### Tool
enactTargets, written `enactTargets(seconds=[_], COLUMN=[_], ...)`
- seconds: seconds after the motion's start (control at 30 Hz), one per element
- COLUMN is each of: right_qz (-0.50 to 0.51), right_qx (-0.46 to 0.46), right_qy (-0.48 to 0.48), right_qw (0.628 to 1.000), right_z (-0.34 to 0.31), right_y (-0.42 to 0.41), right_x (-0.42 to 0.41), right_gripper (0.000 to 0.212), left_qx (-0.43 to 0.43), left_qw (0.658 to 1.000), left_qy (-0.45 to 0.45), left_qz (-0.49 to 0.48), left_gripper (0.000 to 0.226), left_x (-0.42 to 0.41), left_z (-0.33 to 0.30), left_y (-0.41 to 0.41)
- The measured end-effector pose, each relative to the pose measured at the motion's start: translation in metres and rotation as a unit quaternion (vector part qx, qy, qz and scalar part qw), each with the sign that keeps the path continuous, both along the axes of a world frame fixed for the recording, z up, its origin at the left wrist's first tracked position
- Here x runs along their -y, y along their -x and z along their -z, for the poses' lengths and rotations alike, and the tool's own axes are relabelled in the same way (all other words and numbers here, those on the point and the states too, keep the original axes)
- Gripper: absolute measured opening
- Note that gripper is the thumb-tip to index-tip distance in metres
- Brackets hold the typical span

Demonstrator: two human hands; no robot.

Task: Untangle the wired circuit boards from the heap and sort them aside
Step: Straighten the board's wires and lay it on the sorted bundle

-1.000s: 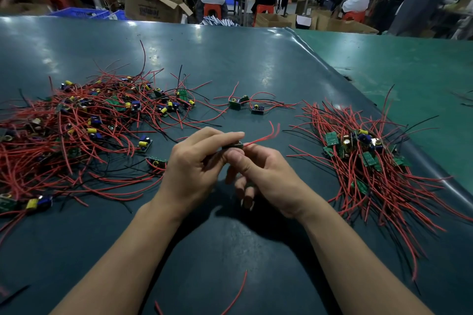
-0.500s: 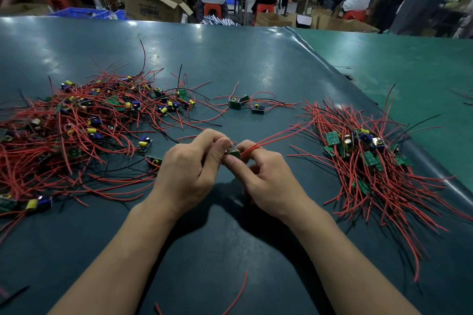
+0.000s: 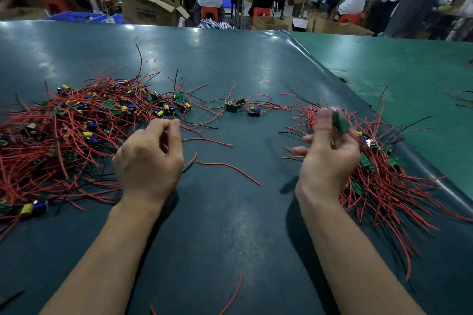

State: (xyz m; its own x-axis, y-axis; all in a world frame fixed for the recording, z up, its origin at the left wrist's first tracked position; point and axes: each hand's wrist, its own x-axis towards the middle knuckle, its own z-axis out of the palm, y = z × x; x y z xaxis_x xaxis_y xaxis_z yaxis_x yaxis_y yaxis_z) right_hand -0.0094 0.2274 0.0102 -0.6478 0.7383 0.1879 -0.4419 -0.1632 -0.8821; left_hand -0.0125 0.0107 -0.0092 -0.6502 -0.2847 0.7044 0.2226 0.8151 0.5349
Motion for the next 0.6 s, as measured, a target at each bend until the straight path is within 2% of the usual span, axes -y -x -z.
enactTargets(seconds=[0.07,0.13,0.23,0.3,0.37,0.5,0.6], right_qz=[-0.046,-0.085,-0.098,-0.102,-0.12,-0.166,-0.202], right_qx=[0.067,0.116,0.102,0.087,0.083,0.108,0.138], right_qy=[0.175,0.26,0.291,0.319,0.338,0.304,0.26], right_qw=[0.981,0.955,0.946,0.938,0.93,0.932,0.934], right_z=[0.003,0.007,0.007,0.005,0.005,0.005,0.004], right_y=[0.004,0.004,0.004,0.004,0.002,-0.001,0.0], right_x=[-0.009,-0.011,-0.009,-0.012,-0.014,-0.013,-0.01], right_gripper=[0.024,0.03,0.029,0.031,0.039,0.054,0.049], left_qx=[0.012,0.097,0.249,0.299,0.292,0.265,0.279], left_qw=[0.999,0.989,0.954,0.937,0.944,0.951,0.944], left_qy=[0.036,0.068,0.079,0.083,0.066,0.054,0.066], left_qz=[-0.038,-0.083,-0.151,-0.159,-0.142,-0.153,-0.163], left_gripper=[0.02,0.022,0.036,0.039,0.038,0.036,0.032], left_x=[0.001,0.005,0.012,0.013,0.012,0.014,0.017], left_z=[0.002,0.007,0.009,0.008,0.008,0.007,0.006], left_y=[0.002,0.006,0.007,0.006,0.006,0.007,0.007])
